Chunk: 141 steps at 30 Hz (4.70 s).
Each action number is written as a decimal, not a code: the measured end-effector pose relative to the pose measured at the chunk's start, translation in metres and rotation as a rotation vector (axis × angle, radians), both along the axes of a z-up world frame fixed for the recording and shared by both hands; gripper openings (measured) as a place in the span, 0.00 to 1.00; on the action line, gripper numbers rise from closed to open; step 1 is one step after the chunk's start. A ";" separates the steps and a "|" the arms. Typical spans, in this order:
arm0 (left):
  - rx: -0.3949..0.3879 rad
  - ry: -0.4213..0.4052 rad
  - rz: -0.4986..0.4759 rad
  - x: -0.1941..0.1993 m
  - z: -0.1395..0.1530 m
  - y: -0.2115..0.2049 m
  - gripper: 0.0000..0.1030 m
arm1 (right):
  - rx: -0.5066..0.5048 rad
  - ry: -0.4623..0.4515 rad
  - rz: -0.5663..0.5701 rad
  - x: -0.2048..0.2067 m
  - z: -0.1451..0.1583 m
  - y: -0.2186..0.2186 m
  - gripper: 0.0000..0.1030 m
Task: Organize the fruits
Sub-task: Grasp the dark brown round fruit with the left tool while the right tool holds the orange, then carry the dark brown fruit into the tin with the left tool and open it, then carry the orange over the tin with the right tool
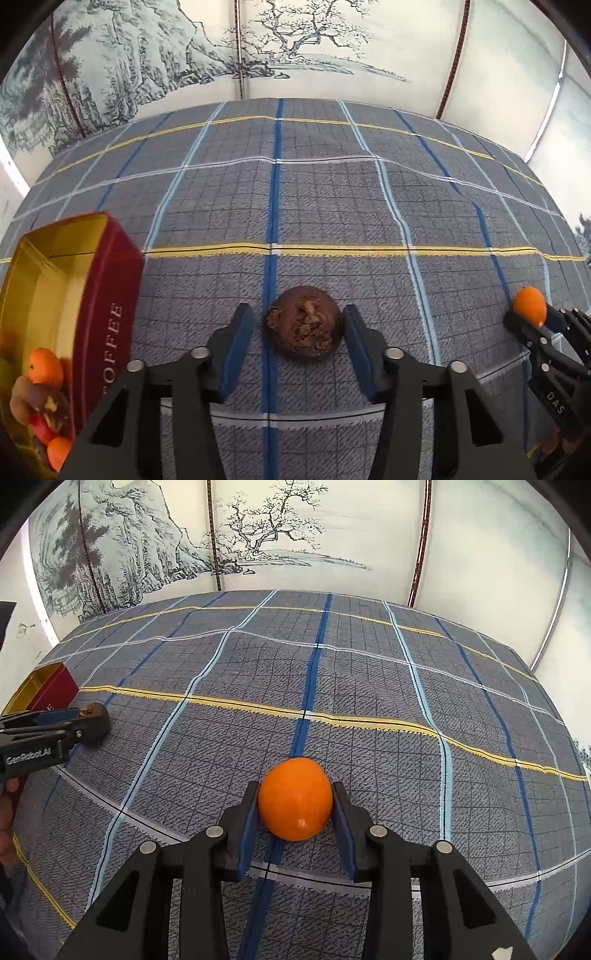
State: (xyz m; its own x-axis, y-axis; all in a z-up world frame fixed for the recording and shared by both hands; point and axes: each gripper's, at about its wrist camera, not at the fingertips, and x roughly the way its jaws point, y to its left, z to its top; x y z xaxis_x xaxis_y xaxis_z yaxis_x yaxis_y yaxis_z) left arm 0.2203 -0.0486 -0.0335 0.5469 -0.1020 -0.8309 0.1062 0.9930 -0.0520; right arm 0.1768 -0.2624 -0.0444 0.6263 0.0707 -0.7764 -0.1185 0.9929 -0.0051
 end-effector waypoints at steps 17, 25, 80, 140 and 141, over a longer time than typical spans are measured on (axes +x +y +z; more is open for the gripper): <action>0.049 0.023 -0.011 -0.040 0.002 -0.002 0.43 | 0.001 0.000 0.000 0.000 0.000 0.000 0.34; 0.028 0.047 -0.021 -0.073 0.002 0.006 0.43 | 0.001 0.000 0.000 0.000 0.000 -0.001 0.34; 0.069 -0.042 0.270 -0.112 0.063 0.169 0.43 | 0.000 0.001 0.000 0.000 0.000 -0.001 0.34; 0.184 -0.118 0.285 -0.144 0.068 0.183 0.68 | -0.003 0.005 -0.022 0.002 0.000 -0.001 0.32; 0.180 -0.120 0.284 -0.145 0.069 0.183 0.68 | -0.001 0.007 -0.027 0.002 0.000 -0.001 0.32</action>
State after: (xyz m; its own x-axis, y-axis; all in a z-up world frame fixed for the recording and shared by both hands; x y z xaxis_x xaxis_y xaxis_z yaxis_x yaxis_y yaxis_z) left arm 0.0750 0.1344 0.0351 0.6271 0.2104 -0.7500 -0.1807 0.9759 0.1226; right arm 0.1789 -0.2630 -0.0440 0.6226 0.0530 -0.7807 -0.0918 0.9958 -0.0055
